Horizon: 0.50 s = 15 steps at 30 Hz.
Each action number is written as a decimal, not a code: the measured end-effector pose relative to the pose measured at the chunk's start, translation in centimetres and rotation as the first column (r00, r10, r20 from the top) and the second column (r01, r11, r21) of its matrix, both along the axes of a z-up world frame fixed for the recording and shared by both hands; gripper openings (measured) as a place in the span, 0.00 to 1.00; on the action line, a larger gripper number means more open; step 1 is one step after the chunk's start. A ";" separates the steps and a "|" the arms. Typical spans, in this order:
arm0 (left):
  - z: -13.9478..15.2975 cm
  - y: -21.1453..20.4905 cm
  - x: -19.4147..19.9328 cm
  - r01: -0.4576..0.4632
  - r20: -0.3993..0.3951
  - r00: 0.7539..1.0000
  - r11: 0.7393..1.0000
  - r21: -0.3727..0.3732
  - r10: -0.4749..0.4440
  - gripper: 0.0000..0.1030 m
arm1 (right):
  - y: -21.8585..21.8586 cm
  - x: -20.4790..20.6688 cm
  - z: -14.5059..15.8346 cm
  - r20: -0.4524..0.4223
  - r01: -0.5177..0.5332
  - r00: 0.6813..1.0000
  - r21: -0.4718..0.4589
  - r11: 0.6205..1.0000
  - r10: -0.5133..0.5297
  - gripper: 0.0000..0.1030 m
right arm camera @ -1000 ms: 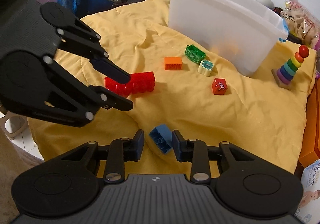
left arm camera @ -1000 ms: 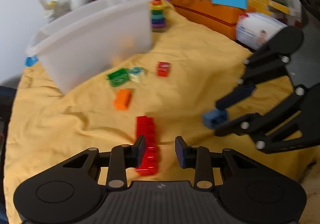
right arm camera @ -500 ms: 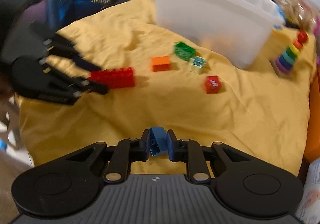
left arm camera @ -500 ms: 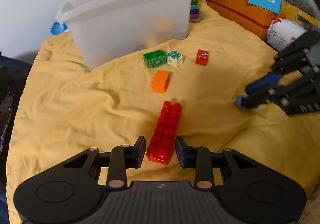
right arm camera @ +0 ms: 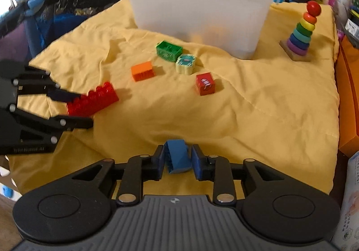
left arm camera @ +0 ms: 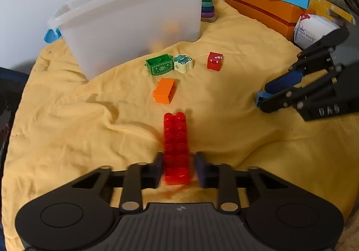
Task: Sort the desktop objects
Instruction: 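Grasp long red brick with left gripper while right grasps small blue brick, then carry red and blue bricks over the bin and open both grippers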
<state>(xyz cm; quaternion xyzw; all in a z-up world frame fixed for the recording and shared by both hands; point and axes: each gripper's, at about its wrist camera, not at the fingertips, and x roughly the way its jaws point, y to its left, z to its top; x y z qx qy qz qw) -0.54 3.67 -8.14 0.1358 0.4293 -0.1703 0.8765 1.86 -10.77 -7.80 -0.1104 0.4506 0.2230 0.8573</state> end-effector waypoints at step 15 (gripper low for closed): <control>6.9 1.0 1.3 -0.036 0.126 0.991 0.991 -0.132 0.053 0.26 | 0.1 -0.3 4.3 0.156 0.015 0.988 0.010 1.000 -0.017 0.23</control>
